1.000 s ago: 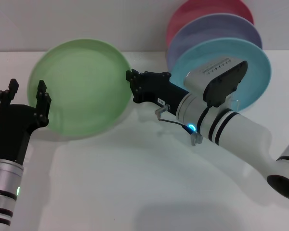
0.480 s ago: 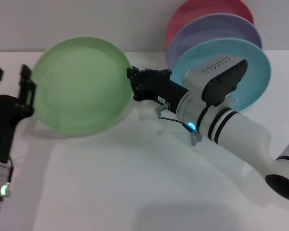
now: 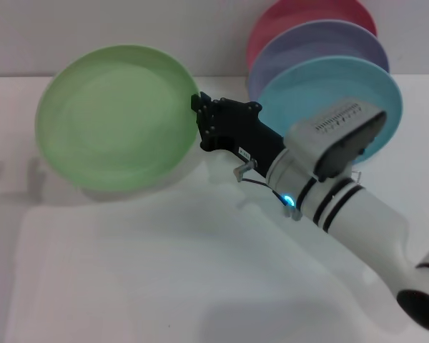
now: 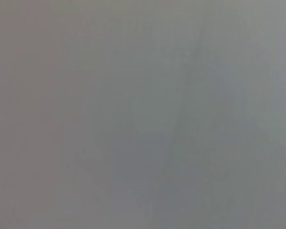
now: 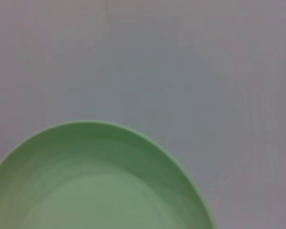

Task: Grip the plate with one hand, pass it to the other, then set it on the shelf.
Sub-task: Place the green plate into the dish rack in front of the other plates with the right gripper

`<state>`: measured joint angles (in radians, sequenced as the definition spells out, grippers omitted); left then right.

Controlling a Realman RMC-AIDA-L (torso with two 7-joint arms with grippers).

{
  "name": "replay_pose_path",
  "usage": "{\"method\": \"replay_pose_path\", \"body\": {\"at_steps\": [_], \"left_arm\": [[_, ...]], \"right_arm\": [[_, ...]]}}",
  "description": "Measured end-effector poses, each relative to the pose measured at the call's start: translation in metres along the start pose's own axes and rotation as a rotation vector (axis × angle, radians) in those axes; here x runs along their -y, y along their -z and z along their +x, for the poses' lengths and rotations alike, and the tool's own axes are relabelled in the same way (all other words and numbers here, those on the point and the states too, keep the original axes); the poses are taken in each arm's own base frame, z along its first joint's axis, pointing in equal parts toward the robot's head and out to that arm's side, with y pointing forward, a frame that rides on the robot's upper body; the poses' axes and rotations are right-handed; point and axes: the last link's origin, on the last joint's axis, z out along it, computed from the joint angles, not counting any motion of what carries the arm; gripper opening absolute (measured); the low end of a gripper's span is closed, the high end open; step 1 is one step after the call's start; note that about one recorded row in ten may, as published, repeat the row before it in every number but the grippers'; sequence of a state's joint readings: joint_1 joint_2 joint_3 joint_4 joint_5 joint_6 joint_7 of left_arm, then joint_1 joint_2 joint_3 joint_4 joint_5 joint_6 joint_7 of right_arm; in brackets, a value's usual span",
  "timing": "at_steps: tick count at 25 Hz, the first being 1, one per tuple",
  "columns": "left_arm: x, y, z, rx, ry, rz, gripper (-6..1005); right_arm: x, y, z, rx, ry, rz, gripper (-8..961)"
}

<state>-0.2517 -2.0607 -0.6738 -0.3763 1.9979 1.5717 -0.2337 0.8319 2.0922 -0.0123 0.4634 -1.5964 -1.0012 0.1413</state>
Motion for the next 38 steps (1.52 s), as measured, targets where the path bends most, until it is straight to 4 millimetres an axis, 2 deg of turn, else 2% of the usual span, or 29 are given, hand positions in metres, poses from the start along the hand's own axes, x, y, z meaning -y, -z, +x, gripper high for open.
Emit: {"method": "replay_pose_path", "body": {"at_steps": [2,6,7,8,11,12,13,17,18,22,32,38], "left_arm": [[0.013,-0.005,0.004,-0.016,0.003,0.036,572],[0.026,-0.011,0.005,-0.015,0.01,0.066,571],[0.031,-0.014,0.005,-0.008,0.01,0.08,571],[0.035,-0.016,0.004,-0.003,0.01,0.089,571],[0.043,-0.022,0.004,0.008,0.001,0.115,571],[0.045,-0.024,0.004,0.007,-0.002,0.117,570],[0.046,-0.025,0.005,0.006,-0.006,0.121,570],[0.05,-0.03,0.007,0.004,-0.017,0.117,570],[0.05,-0.031,0.008,0.004,-0.017,0.117,569],[0.051,-0.033,0.007,0.011,-0.018,0.118,569],[0.049,-0.032,0.004,0.019,-0.01,0.121,567],[0.047,-0.032,0.002,0.027,-0.014,0.12,566]], "right_arm": [[-0.004,0.007,-0.001,0.038,-0.002,-0.002,16],[-0.009,0.026,-0.003,0.124,-0.016,0.03,16],[-0.012,0.039,-0.003,0.174,-0.018,0.059,16],[-0.012,0.039,-0.003,0.174,-0.018,0.059,16],[-0.016,0.058,-0.002,0.234,-0.025,0.104,17],[-0.015,0.073,-0.001,0.274,-0.036,0.135,17],[-0.015,0.073,-0.001,0.274,-0.036,0.135,17],[-0.009,0.108,0.0,0.365,-0.052,0.224,17],[-0.009,0.108,0.0,0.365,-0.052,0.224,17],[0.005,0.134,-0.002,0.419,-0.058,0.275,16],[0.042,0.156,-0.007,0.468,-0.139,0.308,16],[0.052,0.167,-0.005,0.463,-0.168,0.334,17]]}}
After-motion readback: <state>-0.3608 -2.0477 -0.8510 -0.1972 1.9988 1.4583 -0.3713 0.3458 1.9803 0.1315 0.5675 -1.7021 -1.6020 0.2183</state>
